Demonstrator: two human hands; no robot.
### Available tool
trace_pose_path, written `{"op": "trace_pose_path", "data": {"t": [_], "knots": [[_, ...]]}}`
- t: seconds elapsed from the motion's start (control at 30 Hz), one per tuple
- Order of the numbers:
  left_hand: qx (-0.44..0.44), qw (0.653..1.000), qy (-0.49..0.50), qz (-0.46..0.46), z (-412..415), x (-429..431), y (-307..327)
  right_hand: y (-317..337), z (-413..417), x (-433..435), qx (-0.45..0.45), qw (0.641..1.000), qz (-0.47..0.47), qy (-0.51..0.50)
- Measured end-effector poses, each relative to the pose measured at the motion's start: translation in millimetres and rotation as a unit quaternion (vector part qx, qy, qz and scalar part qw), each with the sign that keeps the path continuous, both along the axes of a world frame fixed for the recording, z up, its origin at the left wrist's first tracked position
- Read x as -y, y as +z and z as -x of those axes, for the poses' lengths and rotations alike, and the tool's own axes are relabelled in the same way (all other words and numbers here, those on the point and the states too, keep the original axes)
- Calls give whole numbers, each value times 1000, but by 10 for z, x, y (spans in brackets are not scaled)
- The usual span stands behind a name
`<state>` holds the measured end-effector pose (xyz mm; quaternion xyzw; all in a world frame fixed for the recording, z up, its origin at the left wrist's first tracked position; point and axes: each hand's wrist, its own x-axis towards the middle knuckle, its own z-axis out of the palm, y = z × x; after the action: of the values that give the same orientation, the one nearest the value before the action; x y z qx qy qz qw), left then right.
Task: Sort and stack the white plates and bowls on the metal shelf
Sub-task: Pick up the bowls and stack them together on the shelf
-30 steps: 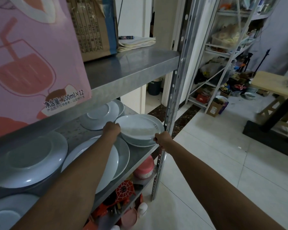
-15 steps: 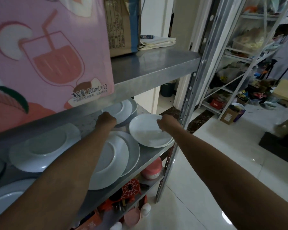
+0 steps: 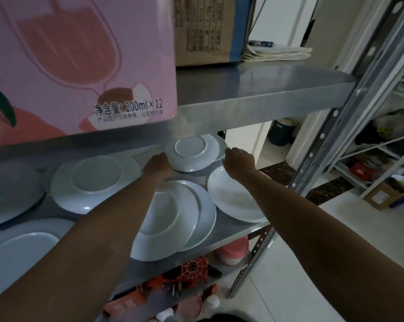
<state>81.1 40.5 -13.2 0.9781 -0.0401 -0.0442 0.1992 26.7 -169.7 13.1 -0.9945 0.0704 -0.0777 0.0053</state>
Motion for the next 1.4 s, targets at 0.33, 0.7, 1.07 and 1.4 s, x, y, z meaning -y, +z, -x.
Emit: {"op": "trace_pose_path", "data": {"t": [0.33, 0.7, 1.07, 1.4], "knots": [[138, 961, -93, -221, -154, 173, -324, -264, -462, 96, 34, 966, 181, 180], [187, 904, -171, -344, -214, 351, -246, -337, -651, 71, 13, 935, 233, 267], [161, 947, -98, -259, -117, 262, -73, -17, -555, -195, 93, 914, 302, 254], [202, 976, 72, 38, 41, 111, 399, 470, -343, -532, 168, 953, -168, 187]]}}
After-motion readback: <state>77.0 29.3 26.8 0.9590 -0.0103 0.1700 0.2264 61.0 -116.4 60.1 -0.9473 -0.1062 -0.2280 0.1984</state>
